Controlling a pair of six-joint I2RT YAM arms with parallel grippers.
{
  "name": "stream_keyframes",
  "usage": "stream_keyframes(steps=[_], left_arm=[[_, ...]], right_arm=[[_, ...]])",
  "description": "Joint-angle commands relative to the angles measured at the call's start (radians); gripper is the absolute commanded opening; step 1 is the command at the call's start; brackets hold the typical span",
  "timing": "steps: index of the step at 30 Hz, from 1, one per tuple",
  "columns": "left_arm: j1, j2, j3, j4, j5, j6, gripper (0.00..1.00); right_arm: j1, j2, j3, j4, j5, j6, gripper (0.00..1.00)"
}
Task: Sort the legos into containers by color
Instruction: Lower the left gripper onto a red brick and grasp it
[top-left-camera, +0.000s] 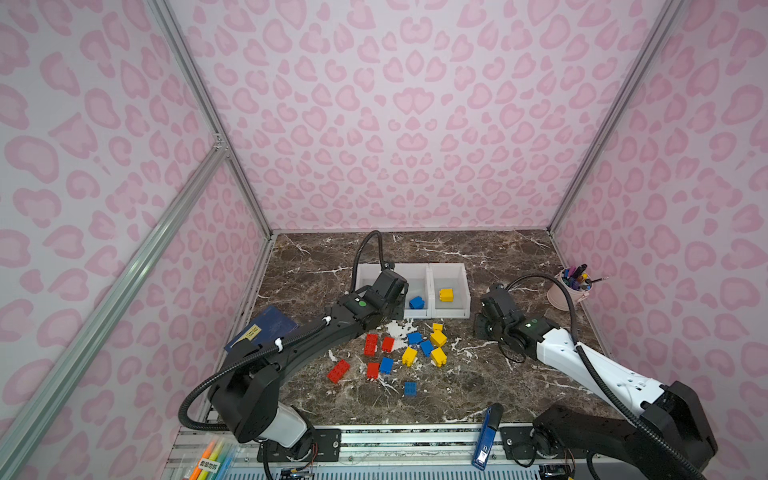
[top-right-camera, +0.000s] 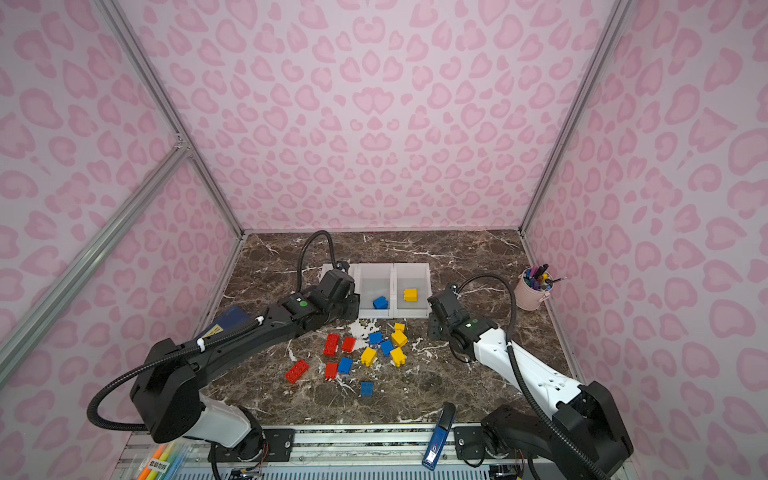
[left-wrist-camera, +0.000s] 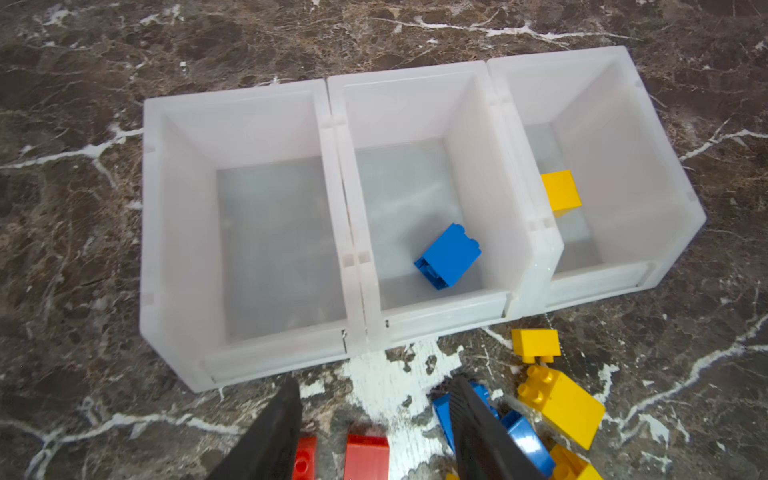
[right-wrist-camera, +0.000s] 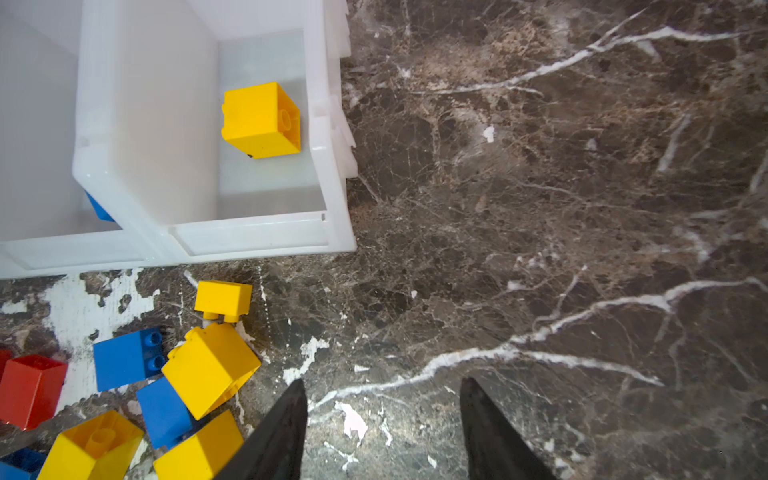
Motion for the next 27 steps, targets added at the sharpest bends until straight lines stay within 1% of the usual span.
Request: stream_keyframes(steps=[1,6,12,17,27], left_arm=[[0.005,-0.064,-0.071,-0.038,-0.052,-0.065,0.60],[0.016,-0.123,-0.172,-0.080,-0.083,-0.107,0.61],[0.023,-0.141,-0.252,-0.091,-0.091,-0.133,0.61],[0.024,-0.104,-0.277,-0.076,-0.078,-0.122,0.62],[0.023,0.009,-0.272,-0.027,0.003,-0.108,0.62]], right_arm=[[0.004,0.013,0.003,0.018,-0.010,-0.007,0.60],[0.014,0.026,0.003,0.030,-0.023,-0.010,0.60],[0.028,0.038,0.002,0.040,-0.029,-0.011,0.60],[0.040,0.054,-0.004,0.055,-0.033,0.000,0.60],[0.049,0.069,-0.002,0.054,-0.029,0.003,0.60]])
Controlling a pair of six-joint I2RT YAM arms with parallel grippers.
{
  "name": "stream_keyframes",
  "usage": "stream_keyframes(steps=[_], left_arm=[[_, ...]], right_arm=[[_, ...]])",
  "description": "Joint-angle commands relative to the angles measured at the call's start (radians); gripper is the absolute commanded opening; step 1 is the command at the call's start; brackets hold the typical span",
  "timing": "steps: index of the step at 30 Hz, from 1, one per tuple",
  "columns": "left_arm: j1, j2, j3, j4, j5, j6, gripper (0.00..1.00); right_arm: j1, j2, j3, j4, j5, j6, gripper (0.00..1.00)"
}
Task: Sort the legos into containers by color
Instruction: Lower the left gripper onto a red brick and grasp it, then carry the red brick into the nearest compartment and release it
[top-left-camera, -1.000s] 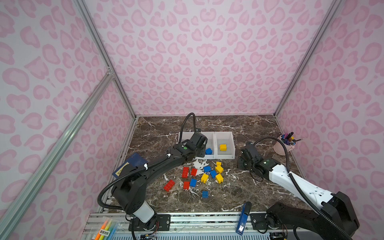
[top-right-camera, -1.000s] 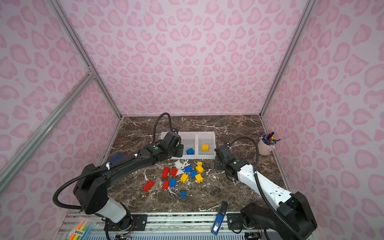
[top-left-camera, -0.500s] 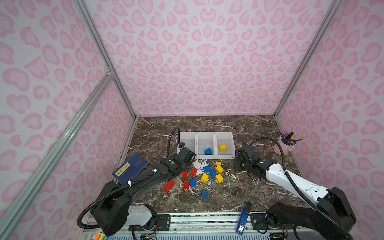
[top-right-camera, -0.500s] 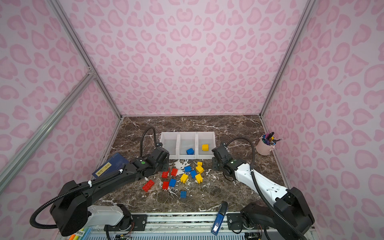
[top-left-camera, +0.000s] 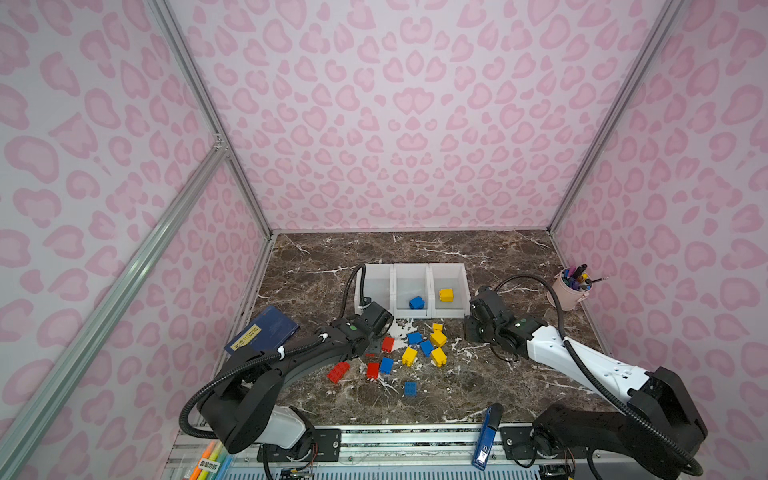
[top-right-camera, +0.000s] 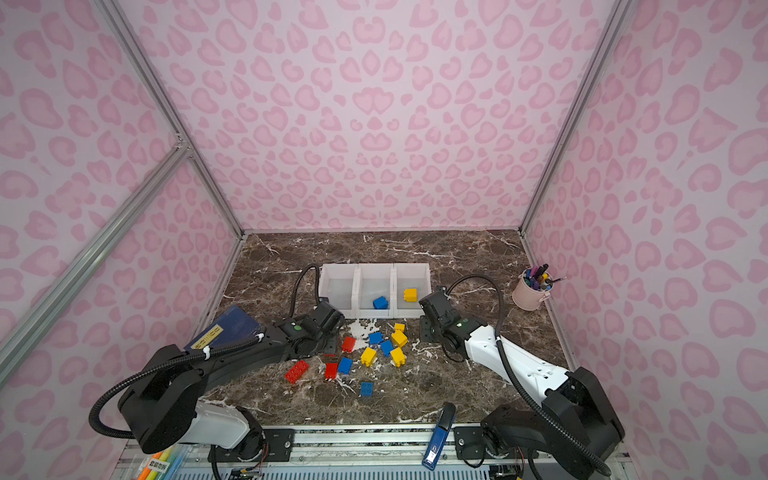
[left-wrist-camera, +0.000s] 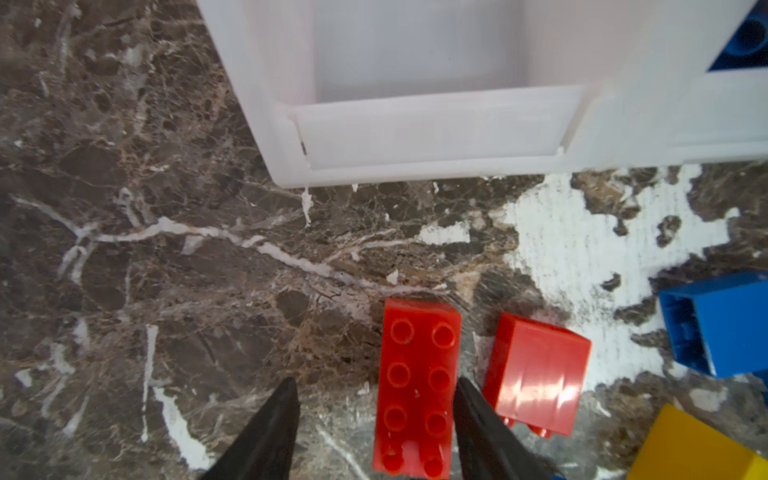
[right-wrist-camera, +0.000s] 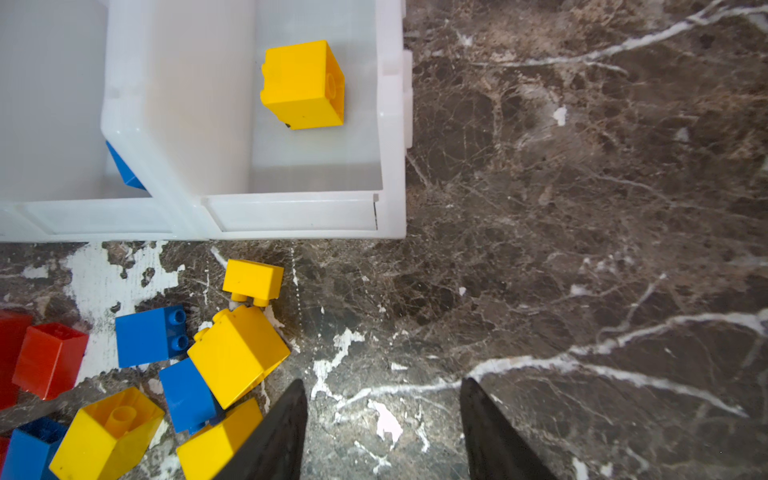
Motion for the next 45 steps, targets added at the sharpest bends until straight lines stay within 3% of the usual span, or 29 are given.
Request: stream_keyframes(steps=[1,9,21,29,35,45], left_arm=[[0.001,0.028,0.011,0.020,0.027,0.003,0.62],[0.002,0.079,0.015,0.052,0.057,0.015,0.58],[0.001,0.115,0.025,0.074,0.071,0.022,0.38],[0.003,0.067,0.065,0.041,0.057,0.038,0.37],[0.047,0.045,0.180,0.007,0.051,0.107,0.37],[0.167,0.205,0.386,0.033,0.106,0.219,0.37]], right_arm=[[0.002,0.006,-0.004,0.005,0.005,0.004,0.60],[0.002,0.011,-0.008,0.008,0.005,0.011,0.60],[0.002,0.009,-0.007,0.003,0.011,0.012,0.60],[0.002,0.009,-0.003,0.002,0.011,0.014,0.60],[0.002,0.000,-0.005,-0.003,0.015,0.013,0.60],[0.005,-0.036,-0.020,-0.010,0.027,0.024,0.59]])
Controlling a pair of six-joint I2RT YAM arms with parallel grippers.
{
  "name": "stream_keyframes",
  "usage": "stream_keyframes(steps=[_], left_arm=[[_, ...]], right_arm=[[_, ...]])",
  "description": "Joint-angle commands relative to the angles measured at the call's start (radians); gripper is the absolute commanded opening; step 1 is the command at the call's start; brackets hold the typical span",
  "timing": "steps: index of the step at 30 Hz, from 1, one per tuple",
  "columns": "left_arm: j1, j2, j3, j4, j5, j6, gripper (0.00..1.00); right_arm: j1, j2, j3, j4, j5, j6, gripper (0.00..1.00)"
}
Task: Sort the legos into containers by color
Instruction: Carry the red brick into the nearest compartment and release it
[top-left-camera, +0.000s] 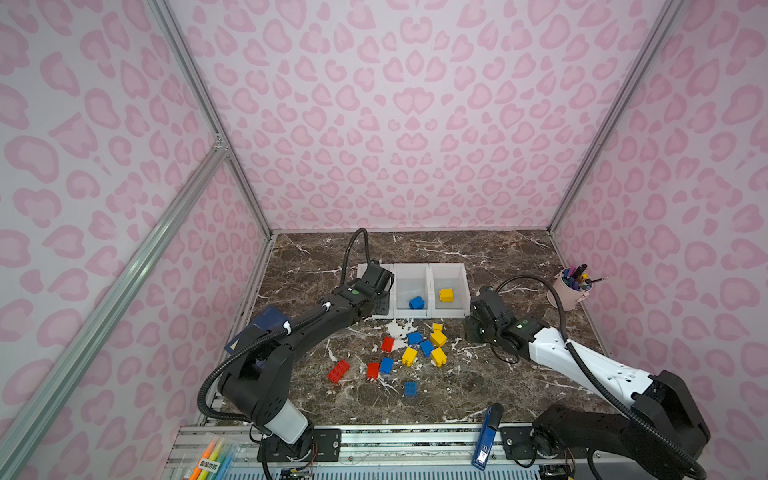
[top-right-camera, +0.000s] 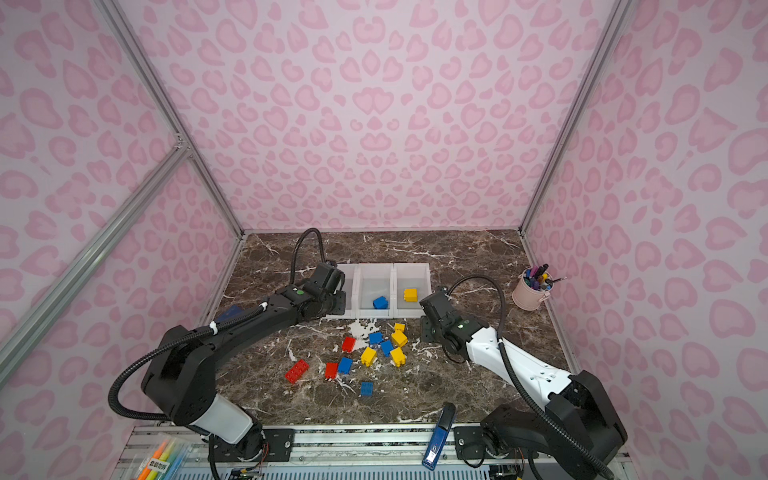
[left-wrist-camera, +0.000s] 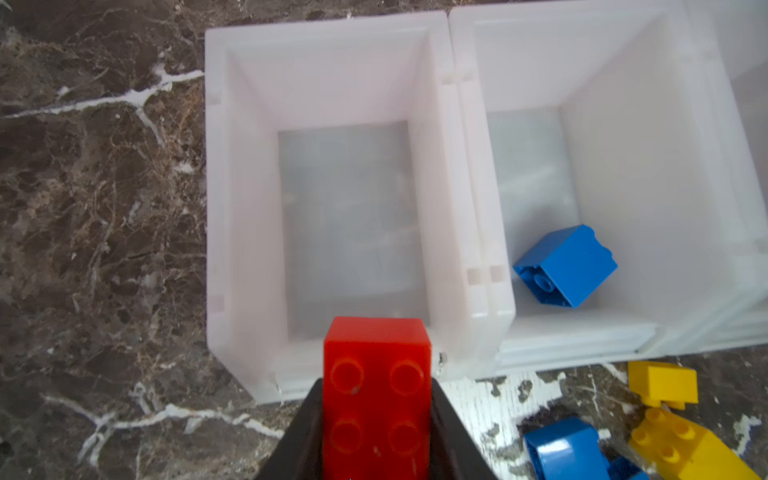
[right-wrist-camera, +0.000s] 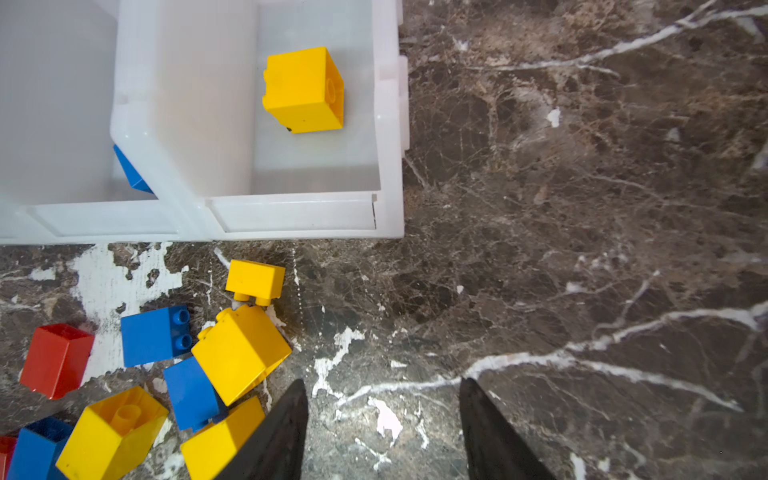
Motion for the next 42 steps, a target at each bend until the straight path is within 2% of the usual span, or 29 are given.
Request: stream_keyframes(steps=[1,7,13,20,29,38,42], left_arm=[[0.032,0.066,0.047,0.024,0.030,0.042,0.38],[0.073,0.211,0.135,0.049,0.065,0.063,0.38],[0.087,0.274,0.155,0.059,0.084,0.069,0.38],[0.087,0.274,0.150,0.067,0.096,0.060,0.39],[0.087,0.244,0.129,0.080,0.098,0.048,0.52],[0.089,0.203,0.114,0.081,0.095,0.042,0.54],[0.089,0.139,0.065,0.092,0.093,0.025,0.54]], right_arm=[[0.002,-0.012,-0.011,-0.010,0.020,0.015,0.59],[0.002,-0.042,-0.019,-0.029,0.036,0.017,0.59],[0.002,-0.069,-0.034,-0.038,0.046,0.025,0.59],[0.002,-0.068,-0.037,-0.037,0.042,0.028,0.59],[0.002,-0.081,-0.044,-0.041,0.047,0.032,0.60],[0.003,-0.075,-0.036,-0.043,0.034,0.020,0.60],[0.024,-0.068,-0.022,-0.047,0.022,-0.009,0.60]])
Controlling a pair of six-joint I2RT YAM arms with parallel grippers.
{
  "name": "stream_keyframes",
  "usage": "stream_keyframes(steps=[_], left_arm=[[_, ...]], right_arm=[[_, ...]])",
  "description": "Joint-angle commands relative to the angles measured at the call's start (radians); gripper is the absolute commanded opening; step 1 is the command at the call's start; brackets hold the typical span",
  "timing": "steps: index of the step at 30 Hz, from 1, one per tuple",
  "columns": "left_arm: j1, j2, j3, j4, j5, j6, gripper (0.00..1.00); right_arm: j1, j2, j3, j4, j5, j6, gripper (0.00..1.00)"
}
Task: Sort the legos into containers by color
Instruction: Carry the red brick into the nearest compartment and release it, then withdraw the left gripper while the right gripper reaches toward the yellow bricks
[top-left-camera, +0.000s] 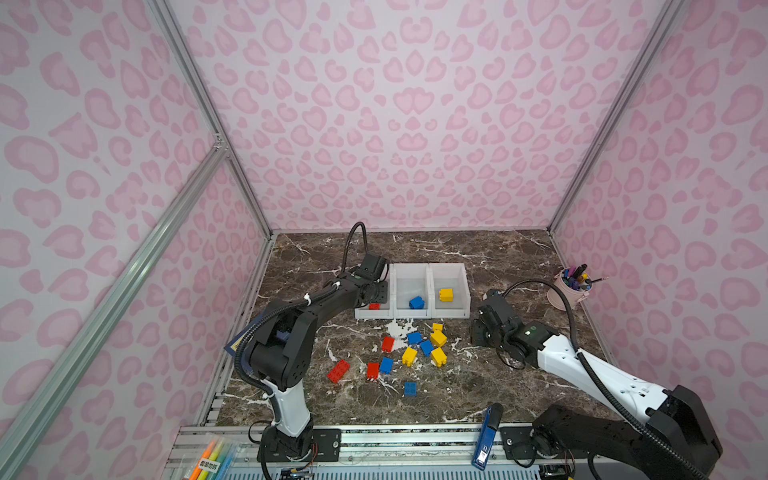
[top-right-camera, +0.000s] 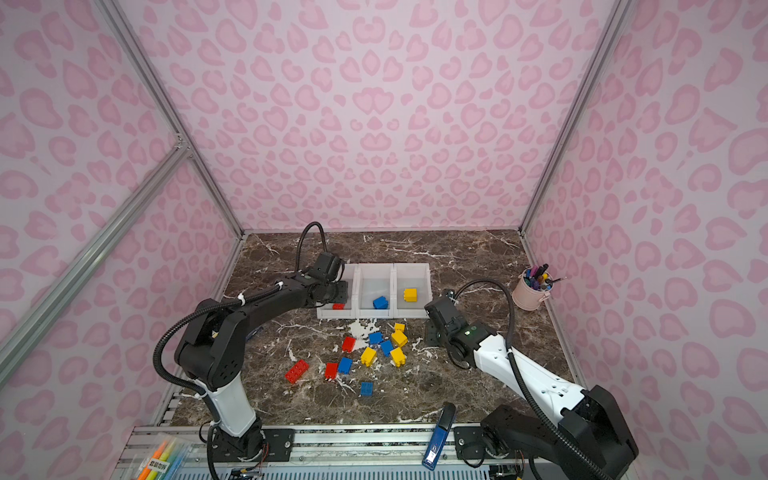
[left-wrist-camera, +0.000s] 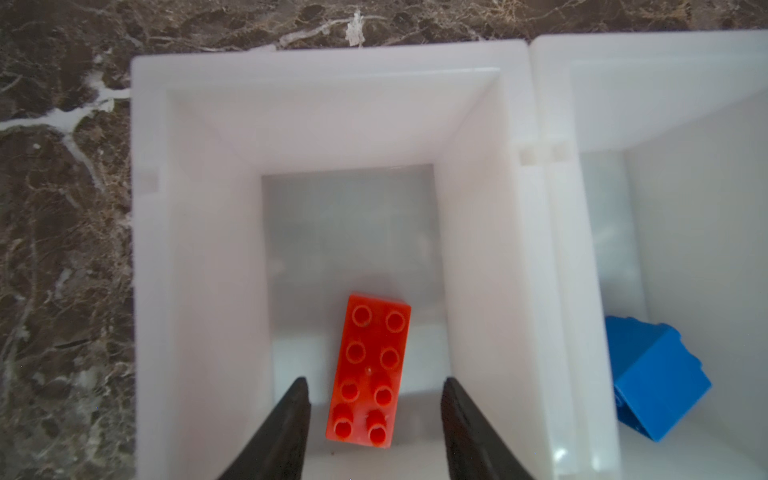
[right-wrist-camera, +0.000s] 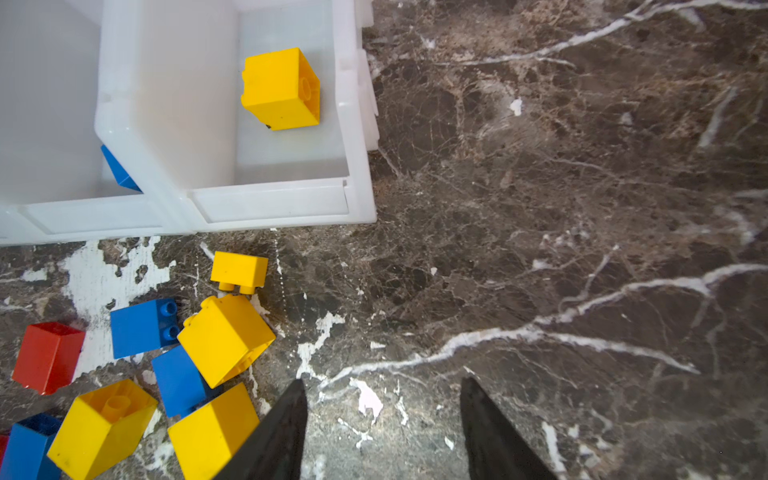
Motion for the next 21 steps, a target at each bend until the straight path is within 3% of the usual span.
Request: stream_keyframes(steps=[1,14,21], left_arm=[[0.000,-0.053,-0.038,0.024,-0.003,-0.022,0.54],[0.000,-0.376,-0.281,0.012,-0.042,-0.116,0.55],[-0.001,-0.480,-0.379,0.001,-0.050,-0.164,0.56]], right_arm=[[0.023,0.010,0.011,-0.002,-0.011,-0.039,0.60],[0.225,0.187,0.053,0.085,-0.059,-0.020,0.61],[0.274,0.263,0.067,0.136,-0.094,-0.008,0.61]])
